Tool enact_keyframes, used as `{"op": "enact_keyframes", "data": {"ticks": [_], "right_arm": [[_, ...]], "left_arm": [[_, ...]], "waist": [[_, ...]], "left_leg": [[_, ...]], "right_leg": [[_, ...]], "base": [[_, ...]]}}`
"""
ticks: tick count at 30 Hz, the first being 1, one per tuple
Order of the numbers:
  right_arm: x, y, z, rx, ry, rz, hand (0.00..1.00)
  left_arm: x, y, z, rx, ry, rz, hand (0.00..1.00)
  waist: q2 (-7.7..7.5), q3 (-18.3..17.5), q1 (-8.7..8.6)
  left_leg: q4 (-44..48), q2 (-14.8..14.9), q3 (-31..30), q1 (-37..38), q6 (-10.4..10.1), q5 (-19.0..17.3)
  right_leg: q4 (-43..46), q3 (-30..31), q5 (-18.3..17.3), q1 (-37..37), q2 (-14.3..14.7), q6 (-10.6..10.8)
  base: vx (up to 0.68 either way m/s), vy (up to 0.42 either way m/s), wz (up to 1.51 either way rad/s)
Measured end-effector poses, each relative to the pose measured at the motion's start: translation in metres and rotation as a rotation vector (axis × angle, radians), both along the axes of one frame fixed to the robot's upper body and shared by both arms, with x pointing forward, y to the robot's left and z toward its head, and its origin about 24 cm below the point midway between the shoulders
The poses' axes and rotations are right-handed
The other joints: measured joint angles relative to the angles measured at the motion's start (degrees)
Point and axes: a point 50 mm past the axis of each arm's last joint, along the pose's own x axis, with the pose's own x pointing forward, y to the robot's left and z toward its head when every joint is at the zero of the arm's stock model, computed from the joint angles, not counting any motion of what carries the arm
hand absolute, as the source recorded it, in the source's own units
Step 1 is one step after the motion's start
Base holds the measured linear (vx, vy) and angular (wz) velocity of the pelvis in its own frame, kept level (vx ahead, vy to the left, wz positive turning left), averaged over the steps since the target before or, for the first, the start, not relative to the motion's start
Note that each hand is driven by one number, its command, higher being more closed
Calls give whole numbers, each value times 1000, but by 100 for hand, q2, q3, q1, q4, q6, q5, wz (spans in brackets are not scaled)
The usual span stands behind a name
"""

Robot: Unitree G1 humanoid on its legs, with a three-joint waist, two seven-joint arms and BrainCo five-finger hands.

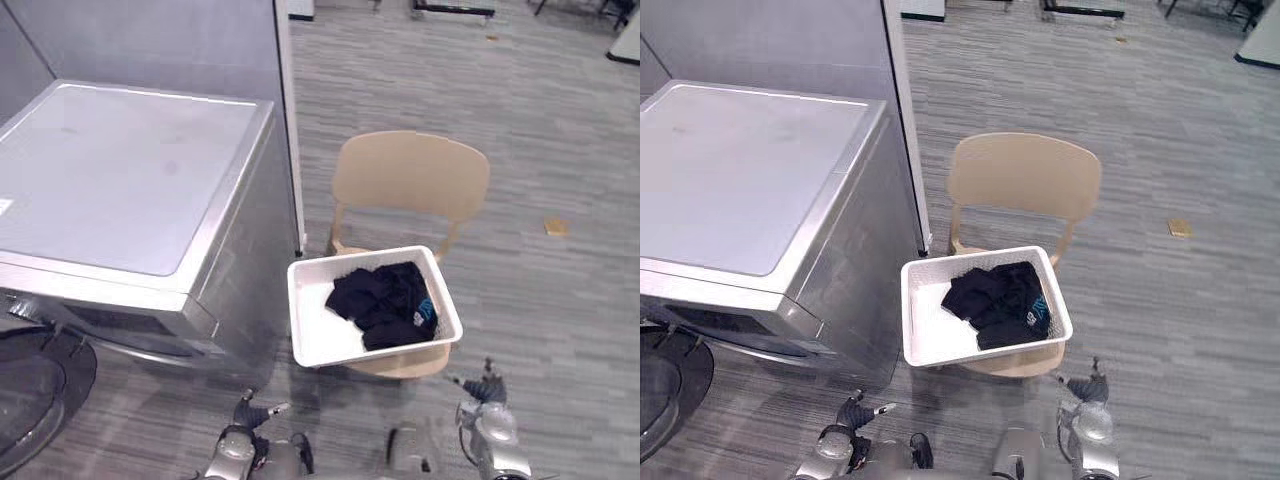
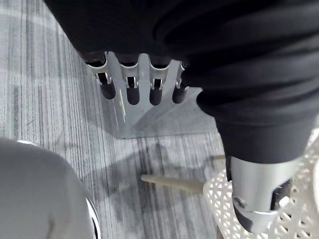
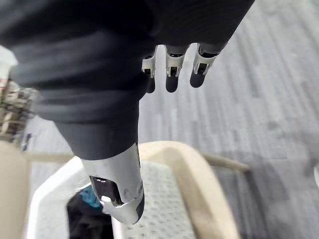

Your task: Pick up the laundry basket with both hands and put the clothes into the washing machine.

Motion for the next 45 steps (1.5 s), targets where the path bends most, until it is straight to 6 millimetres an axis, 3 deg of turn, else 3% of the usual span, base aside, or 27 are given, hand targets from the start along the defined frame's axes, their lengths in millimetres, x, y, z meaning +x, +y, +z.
{"op": "enact_keyframes", "data": {"ticks": [2,3,4,6,9,14,16,19,22,25,30,34,35,37,41,45], "right_arm": [[6,-8,22,-99,-73,31,0],[6,-11,36,-163,-120,55,0],[9,-15,46,-221,-142,86,0],[15,-12,58,-284,-173,151,0],[21,-5,63,-348,-164,282,0],[43,14,67,-441,-138,559,0],[59,22,65,-479,-120,657,0],[80,21,58,-543,-31,737,0],[105,19,65,-607,2,766,0],[131,10,80,-657,21,732,0],[150,-31,114,-793,72,596,0],[162,-32,133,-824,37,551,0],[166,-31,138,-830,24,546,100],[170,-30,147,-855,-9,530,100],[178,-22,167,-877,-91,539,100],[182,2,173,-799,-188,606,100]], "left_arm": [[-4,3,-1,5,8,3,0],[-5,7,-1,12,5,10,0],[-8,3,-2,-7,6,30,0],[-13,0,-4,-20,13,46,0],[-14,0,-4,-22,16,45,0],[-13,0,-3,-24,-1,40,0],[-12,-2,-3,-26,-8,31,0],[-1,-4,1,-34,-48,25,0],[10,-4,7,-55,-104,47,0],[23,2,14,-54,-154,67,0],[34,10,20,-48,-189,118,0],[35,12,21,-45,-198,146,0],[37,13,22,-53,-208,166,0],[46,10,26,-75,-232,188,0],[60,0,37,-118,-309,189,0],[71,-21,42,-176,-339,167,0]], "waist": [[-82,-44,-20],[-160,-55,-47],[-1,-84,-83],[120,-138,-71],[147,-160,-60],[154,-161,25],[218,-131,36],[378,55,214],[552,382,330],[612,804,363],[710,1366,493],[705,1428,520],[703,1430,537],[690,1452,624],[646,1480,635],[645,1479,636]], "left_leg": [[63,-103,-142,-8,-22,12],[101,-228,-285,-21,-67,0],[67,-141,-407,-19,-159,52],[-110,-23,-491,35,-213,82],[-457,100,-666,201,-364,181],[-639,51,-855,78,-440,354],[-654,-25,-1027,-130,-373,449],[-645,-150,-1278,-524,-358,637],[-633,-206,-1494,-905,-326,797],[-633,-219,-1651,-1285,-417,996],[-808,-213,-1745,-1784,-475,1297],[-1024,-193,-1836,-2150,-510,1543],[-1135,-188,-1852,-2245,-520,1625],[-1246,-160,-1856,-2356,-547,1721],[-1304,-122,-1855,-2424,-560,1764],[-1304,-109,-1836,-2408,-557,1793]], "right_leg": [[-970,105,263,6,203,-21],[-1379,55,589,46,204,-38],[-1530,-13,656,164,270,-74],[-1784,-131,683,297,389,-109],[-2100,-337,746,521,531,-194],[-2533,-510,962,629,504,-161],[-2799,-653,1133,618,476,-139],[-2895,-912,1282,424,350,-150],[-2752,-1108,1344,100,276,-213],[-2586,-1222,1400,-274,233,-265],[-2441,-1268,1499,-878,195,-356],[-2342,-1324,1554,-1366,186,-442],[-2280,-1341,1550,-1532,176,-450],[-2251,-1372,1553,-1693,181,-462],[-2193,-1418,1536,-1802,187,-490],[-2192,-1416,1537,-1799,200,-491]], "base": [[173,-70,53],[192,-115,56],[191,-111,45],[165,-95,13],[122,-109,16],[27,-12,20],[-42,28,37],[-100,28,49],[-158,4,44],[-197,-35,26],[-174,-26,9],[-72,-44,10],[-44,-68,8],[-39,-77,5],[-11,-60,2],[30,-40,-3]]}}
